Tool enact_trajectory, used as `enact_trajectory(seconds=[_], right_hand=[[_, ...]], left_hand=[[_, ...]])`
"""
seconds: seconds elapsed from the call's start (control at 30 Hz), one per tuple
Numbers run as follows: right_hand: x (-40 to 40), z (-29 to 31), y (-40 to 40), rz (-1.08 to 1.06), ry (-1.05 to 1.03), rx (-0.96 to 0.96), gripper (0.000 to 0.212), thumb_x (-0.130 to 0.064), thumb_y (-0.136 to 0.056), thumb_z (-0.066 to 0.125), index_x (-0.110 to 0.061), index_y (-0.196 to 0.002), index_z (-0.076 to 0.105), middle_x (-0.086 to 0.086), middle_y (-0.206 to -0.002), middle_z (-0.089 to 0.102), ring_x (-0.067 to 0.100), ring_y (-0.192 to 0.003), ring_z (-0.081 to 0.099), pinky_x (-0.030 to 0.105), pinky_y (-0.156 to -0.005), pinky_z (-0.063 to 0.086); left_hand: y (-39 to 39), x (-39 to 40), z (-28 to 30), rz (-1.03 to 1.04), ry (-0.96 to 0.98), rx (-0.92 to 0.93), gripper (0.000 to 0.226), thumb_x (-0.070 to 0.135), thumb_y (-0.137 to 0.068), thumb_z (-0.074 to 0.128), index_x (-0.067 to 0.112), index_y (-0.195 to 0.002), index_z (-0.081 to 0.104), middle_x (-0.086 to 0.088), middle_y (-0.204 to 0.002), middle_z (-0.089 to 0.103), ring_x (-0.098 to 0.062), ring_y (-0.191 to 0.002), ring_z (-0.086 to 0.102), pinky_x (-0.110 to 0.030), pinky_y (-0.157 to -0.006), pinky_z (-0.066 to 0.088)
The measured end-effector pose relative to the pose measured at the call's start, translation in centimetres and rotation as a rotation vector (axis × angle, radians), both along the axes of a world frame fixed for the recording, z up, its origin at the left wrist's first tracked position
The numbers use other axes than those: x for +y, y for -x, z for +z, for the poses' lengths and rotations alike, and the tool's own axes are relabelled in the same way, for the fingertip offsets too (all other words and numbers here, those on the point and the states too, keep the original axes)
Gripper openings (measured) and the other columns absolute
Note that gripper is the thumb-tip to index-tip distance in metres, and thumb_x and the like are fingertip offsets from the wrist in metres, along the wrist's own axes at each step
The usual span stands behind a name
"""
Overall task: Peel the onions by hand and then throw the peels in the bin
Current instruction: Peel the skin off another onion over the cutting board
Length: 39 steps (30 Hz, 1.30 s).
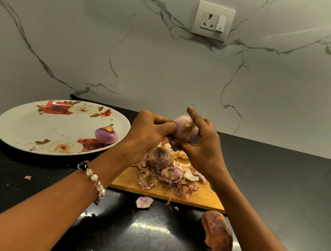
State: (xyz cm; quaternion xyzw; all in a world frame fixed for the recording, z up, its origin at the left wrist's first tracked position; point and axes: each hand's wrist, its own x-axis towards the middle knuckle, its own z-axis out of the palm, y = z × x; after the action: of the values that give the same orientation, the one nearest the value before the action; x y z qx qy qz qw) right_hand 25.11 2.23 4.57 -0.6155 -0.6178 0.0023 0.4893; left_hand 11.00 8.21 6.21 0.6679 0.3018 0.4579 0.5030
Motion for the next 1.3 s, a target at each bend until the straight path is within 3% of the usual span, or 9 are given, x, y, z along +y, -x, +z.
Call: enact_trajectory(seconds=[0.13,0.37,0.53,0.67,0.8,1.0,1.13,1.23,1.3], right_hand=[[0.0,0.0,0.2,-0.005,0.004,-0.009,0.089,-0.013,-0.071,0.084,-0.016,-0.147,0.038,0.003,-0.121,0.044,0.015,-0.111,0.048,0.004,-0.089,0.043],[-0.2,0.4,0.1,0.005,-0.033,0.047,0.089,-0.016,-0.068,0.086,-0.012,-0.145,0.042,0.009,-0.128,0.05,0.021,-0.116,0.054,0.029,-0.098,0.051],[0.0,0.3,-0.2,-0.025,-0.047,0.041,0.089,-0.017,-0.066,0.088,-0.011,-0.144,0.045,0.009,-0.128,0.052,0.019,-0.114,0.054,0.015,-0.095,0.047],[0.2,0.1,-0.3,-0.041,-0.07,0.039,0.087,-0.017,-0.066,0.087,-0.012,-0.143,0.046,0.008,-0.128,0.052,0.019,-0.113,0.054,0.013,-0.092,0.047],[0.4,-0.2,-0.3,-0.064,-0.1,-0.014,0.082,-0.013,-0.068,0.088,-0.011,-0.14,0.049,0.011,-0.127,0.053,0.018,-0.111,0.054,0.003,-0.086,0.044],[0.0,0.2,-0.4,0.057,-0.069,0.175,0.085,-0.022,-0.059,0.089,-0.017,-0.136,0.052,0.002,-0.127,0.056,0.021,-0.112,0.06,0.038,-0.091,0.057],[-0.4,0.5,-0.2,0.067,-0.075,0.211,0.082,-0.033,-0.055,0.085,-0.015,-0.13,0.054,0.001,-0.12,0.059,0.02,-0.106,0.064,0.036,-0.086,0.059],[-0.5,0.5,-0.1,0.044,-0.084,0.197,0.085,-0.049,-0.049,0.082,-0.014,-0.123,0.056,0.002,-0.113,0.062,0.019,-0.099,0.067,0.036,-0.082,0.06],[-0.6,0.6,-0.1,0.021,-0.092,0.16,0.086,-0.056,-0.047,0.079,-0.014,-0.119,0.056,0.001,-0.11,0.063,0.018,-0.097,0.067,0.034,-0.08,0.06]], left_hand=[[-0.1,0.1,-0.3,0.028,-0.017,0.01,0.017,0.008,-0.087,0.066,0.007,-0.103,0.072,-0.001,-0.088,0.071,-0.014,-0.083,0.069,-0.021,-0.071,0.058],[-0.2,0.3,-0.4,0.014,0.066,-0.027,0.02,0.001,-0.091,0.057,0.013,-0.098,0.072,-0.004,-0.091,0.072,-0.019,-0.087,0.069,-0.029,-0.075,0.059],[-0.1,0.2,0.1,-0.074,0.137,-0.041,0.022,0.023,-0.096,0.054,0.008,-0.099,0.07,-0.009,-0.093,0.073,-0.022,-0.09,0.07,-0.04,-0.083,0.057],[0.0,-0.1,0.3,-0.032,0.088,-0.067,0.035,0.04,-0.08,0.065,0.008,-0.094,0.07,-0.008,-0.09,0.073,-0.02,-0.083,0.072,-0.037,-0.073,0.059],[0.1,-0.1,0.1,0.104,-0.075,0.051,0.02,0.024,-0.074,0.075,0.012,-0.09,0.073,-0.003,-0.083,0.073,-0.014,-0.073,0.072,-0.03,-0.068,0.06],[0.4,1.2,-0.4,0.143,0.058,0.028,0.011,0.012,-0.085,0.069,0.006,-0.094,0.07,-0.009,-0.088,0.073,-0.015,-0.072,0.071,-0.024,-0.061,0.057],[0.7,1.8,-0.7,0.147,0.01,0.112,0.026,-0.004,-0.087,0.062,0.011,-0.108,0.067,-0.003,-0.099,0.071,-0.007,-0.083,0.067,-0.022,-0.071,0.057],[0.6,1.1,0.3,0.046,-0.03,0.037,0.024,0.011,-0.09,0.063,0.011,-0.113,0.067,-0.003,-0.102,0.071,-0.011,-0.088,0.068,-0.014,-0.065,0.055],[0.5,0.6,0.7,-0.035,-0.025,0.026,0.026,0.022,-0.089,0.065,0.01,-0.112,0.068,-0.005,-0.103,0.071,-0.016,-0.092,0.069,-0.02,-0.073,0.057]])
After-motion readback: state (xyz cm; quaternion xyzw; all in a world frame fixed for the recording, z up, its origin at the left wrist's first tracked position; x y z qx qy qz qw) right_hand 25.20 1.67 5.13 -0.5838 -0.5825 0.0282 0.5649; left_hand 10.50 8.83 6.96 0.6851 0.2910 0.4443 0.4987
